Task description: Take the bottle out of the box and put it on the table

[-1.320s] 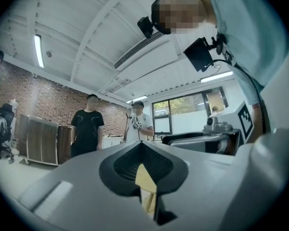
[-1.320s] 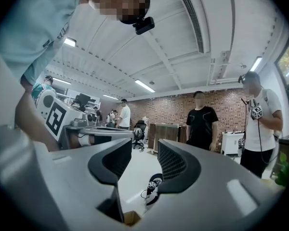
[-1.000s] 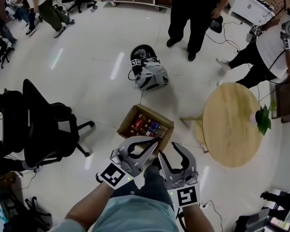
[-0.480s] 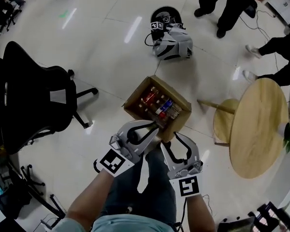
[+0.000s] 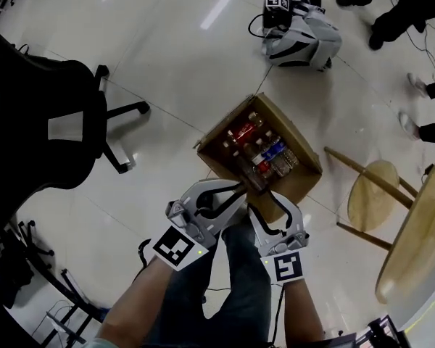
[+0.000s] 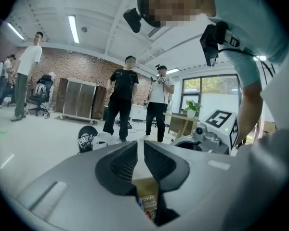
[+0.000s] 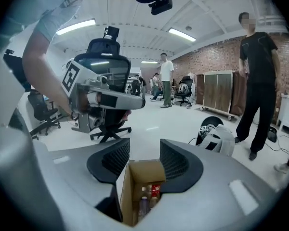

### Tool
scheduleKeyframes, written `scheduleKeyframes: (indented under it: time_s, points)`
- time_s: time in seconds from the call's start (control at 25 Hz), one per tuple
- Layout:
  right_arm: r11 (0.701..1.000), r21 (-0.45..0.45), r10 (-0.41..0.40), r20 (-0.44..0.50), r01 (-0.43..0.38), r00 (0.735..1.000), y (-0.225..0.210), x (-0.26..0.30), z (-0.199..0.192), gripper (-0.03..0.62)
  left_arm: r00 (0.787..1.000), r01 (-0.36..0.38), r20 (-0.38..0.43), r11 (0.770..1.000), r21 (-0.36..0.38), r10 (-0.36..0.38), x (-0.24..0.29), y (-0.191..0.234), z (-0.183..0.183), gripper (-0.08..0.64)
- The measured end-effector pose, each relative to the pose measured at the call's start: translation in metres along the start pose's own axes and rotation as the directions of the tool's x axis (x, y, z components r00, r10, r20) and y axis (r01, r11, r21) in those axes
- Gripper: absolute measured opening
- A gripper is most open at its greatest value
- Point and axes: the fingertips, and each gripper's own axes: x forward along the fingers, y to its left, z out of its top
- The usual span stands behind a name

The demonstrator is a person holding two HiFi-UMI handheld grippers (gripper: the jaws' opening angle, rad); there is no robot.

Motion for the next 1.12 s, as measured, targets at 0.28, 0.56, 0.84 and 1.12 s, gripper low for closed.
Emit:
scheduleKeyframes:
  time_s: [0.28, 0.56, 0.84, 1.12]
  points:
    - [0.997, -0.008, 0.078, -0.153, -0.080, 0.985, 0.004, 0.087, -0.123, 0.192, 0.996, -0.031, -0.081, 0.999, -0.029, 0.029, 0.000, 0.034, -0.106, 0.063]
    - [0.986, 0.008, 0.160, -0.335, -0.167, 0.928, 0.006, 0.154, -0.258, 0.212, 0.994, -0.063, -0.099, 0.996, -0.067, 0.056, 0.008, 0.048, -0.174, 0.063]
    - [0.972, 0.033, 0.215, -0.530, -0.234, 0.820, 0.014, 0.199, -0.366, 0.249, 0.989, -0.113, -0.107, 0.988, -0.105, 0.102, 0.005, 0.068, -0.218, 0.063]
    - [0.975, 0.066, 0.199, -0.678, -0.212, 0.707, 0.015, 0.231, -0.448, 0.276, 0.987, -0.105, -0.134, 0.984, -0.145, 0.085, 0.008, 0.070, -0.246, 0.063]
